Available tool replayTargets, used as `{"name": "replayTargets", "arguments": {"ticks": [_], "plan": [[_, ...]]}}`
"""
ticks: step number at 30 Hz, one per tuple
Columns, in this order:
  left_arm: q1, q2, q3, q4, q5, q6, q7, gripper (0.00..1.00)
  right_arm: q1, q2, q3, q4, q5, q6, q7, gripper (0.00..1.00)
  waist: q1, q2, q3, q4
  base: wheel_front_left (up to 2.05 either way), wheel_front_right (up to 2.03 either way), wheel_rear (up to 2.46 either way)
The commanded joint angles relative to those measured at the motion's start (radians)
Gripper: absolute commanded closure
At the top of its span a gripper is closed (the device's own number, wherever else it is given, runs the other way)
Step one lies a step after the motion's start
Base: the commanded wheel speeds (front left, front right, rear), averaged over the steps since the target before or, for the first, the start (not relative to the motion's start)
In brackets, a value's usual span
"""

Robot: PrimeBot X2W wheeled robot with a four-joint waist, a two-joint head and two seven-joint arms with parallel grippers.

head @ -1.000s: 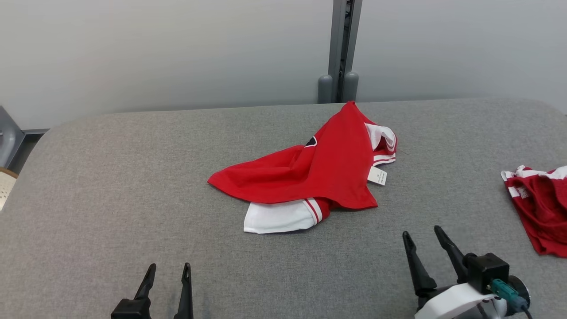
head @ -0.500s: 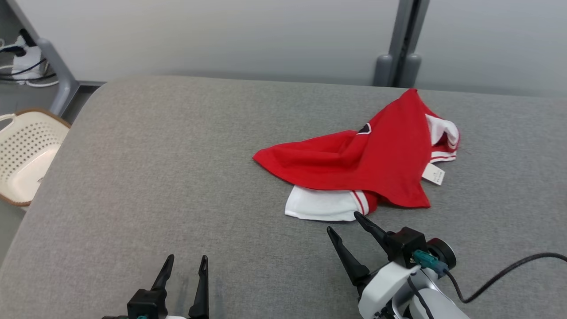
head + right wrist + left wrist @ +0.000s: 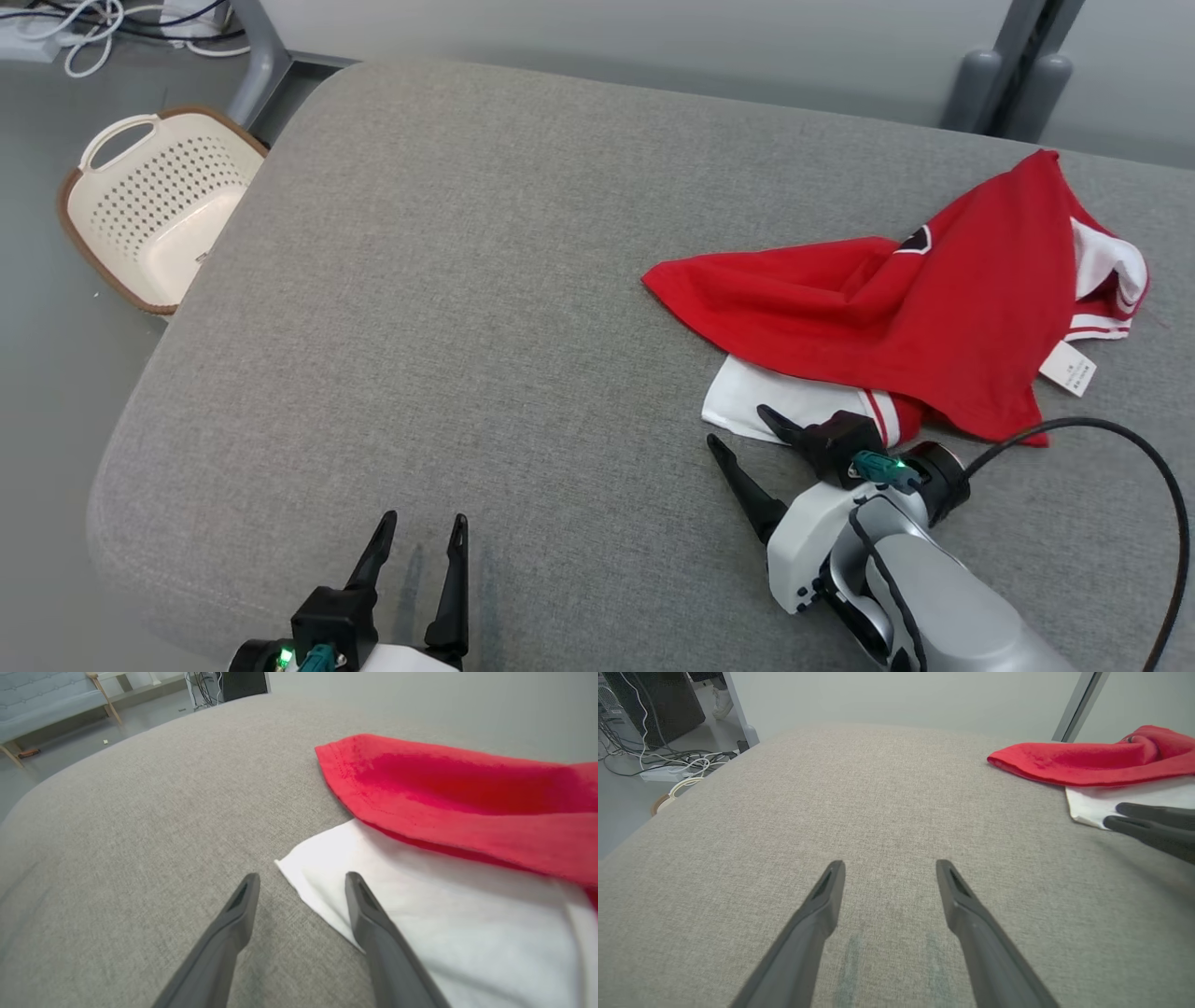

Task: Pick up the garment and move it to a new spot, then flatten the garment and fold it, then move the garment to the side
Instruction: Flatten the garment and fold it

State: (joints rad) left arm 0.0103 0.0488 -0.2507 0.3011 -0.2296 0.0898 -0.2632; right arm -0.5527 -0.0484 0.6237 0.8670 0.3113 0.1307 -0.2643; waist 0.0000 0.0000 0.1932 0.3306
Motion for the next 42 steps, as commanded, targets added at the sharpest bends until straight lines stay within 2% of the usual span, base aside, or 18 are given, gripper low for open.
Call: {"name": "replayTargets", "arguments": {"ticks": [1,5,8,9,10,14,18,25,32,38,39,40,41,42], "plan": [[-0.023,0.004,-0.004,-0.003,-0.009,0.009,-0.002,0.00,-0.022,-0.006,0.012,0.031,0.011,0.000,0.000,0.11,0.0000,0.0000,0.018,0.022,0.00,0.00,0.00],[-0.026,0.003,-0.014,-0.007,-0.016,0.014,-0.002,0.00,-0.064,-0.006,0.061,0.120,0.021,0.000,0.002,0.38,0.0000,0.0000,0.030,0.033,0.00,0.00,0.00],[-0.025,0.004,-0.015,-0.008,-0.017,0.017,-0.002,0.00,-0.079,-0.006,0.079,0.158,0.027,0.000,0.002,0.73,0.0000,0.0000,0.037,0.030,0.00,0.00,0.00],[-0.025,0.004,-0.014,-0.008,-0.018,0.019,-0.002,0.00,-0.082,-0.006,0.079,0.167,0.029,0.000,0.002,0.92,0.0000,0.0000,0.038,0.027,0.00,0.00,0.00],[-0.027,0.004,-0.014,-0.007,-0.018,0.018,-0.002,0.00,-0.085,-0.006,0.080,0.175,0.024,0.000,0.002,1.00,0.0000,0.0000,0.039,0.023,0.00,0.00,0.00],[-0.034,0.004,-0.008,-0.006,-0.015,0.019,-0.002,0.00,-0.092,-0.012,0.046,0.156,0.002,0.000,0.002,1.00,0.0000,0.0000,0.033,-0.007,0.00,0.00,0.00],[-0.031,0.004,0.010,-0.008,-0.010,0.015,-0.002,0.00,-0.045,-0.024,-0.020,0.047,-0.030,0.000,0.000,1.00,0.0000,0.0000,0.013,-0.062,0.00,0.00,0.00],[-0.033,0.004,0.023,-0.007,-0.006,0.003,-0.002,0.00,0.118,-0.120,-0.136,-0.160,-0.077,0.000,0.001,1.00,0.0000,0.0000,-0.038,-0.168,0.00,0.00,0.00],[-0.006,0.004,0.039,0.001,0.002,-0.005,-0.002,0.00,0.214,-0.218,-0.306,-0.339,-0.120,0.000,0.001,1.00,0.0000,0.0000,-0.083,-0.255,0.00,0.00,0.00],[0.004,0.004,0.044,0.011,0.000,-0.010,-0.002,0.00,0.262,-0.238,-0.414,-0.424,-0.153,0.000,0.001,1.00,0.0000,0.0000,-0.111,-0.283,0.00,0.00,0.00],[0.006,0.004,0.045,0.012,0.001,-0.011,-0.002,0.00,0.277,-0.235,-0.421,-0.411,-0.154,0.000,0.001,0.98,0.0000,0.0000,-0.114,-0.284,0.00,0.00,0.00],[0.010,0.004,0.045,0.012,0.001,-0.013,-0.002,0.00,0.290,-0.228,-0.425,-0.400,-0.150,0.000,0.001,0.67,0.0000,0.0000,-0.117,-0.284,0.00,0.00,0.00],[0.013,0.004,0.045,0.013,0.002,-0.015,-0.002,0.00,0.298,-0.222,-0.430,-0.385,-0.143,0.000,0.001,0.45,0.0000,0.0000,-0.119,-0.283,0.00,0.00,0.00],[0.015,0.004,0.046,0.013,0.003,-0.016,-0.002,0.00,0.308,-0.218,-0.432,-0.369,-0.142,0.000,0.001,0.00,0.0000,0.0000,-0.120,-0.282,0.00,0.00,0.00]]}}
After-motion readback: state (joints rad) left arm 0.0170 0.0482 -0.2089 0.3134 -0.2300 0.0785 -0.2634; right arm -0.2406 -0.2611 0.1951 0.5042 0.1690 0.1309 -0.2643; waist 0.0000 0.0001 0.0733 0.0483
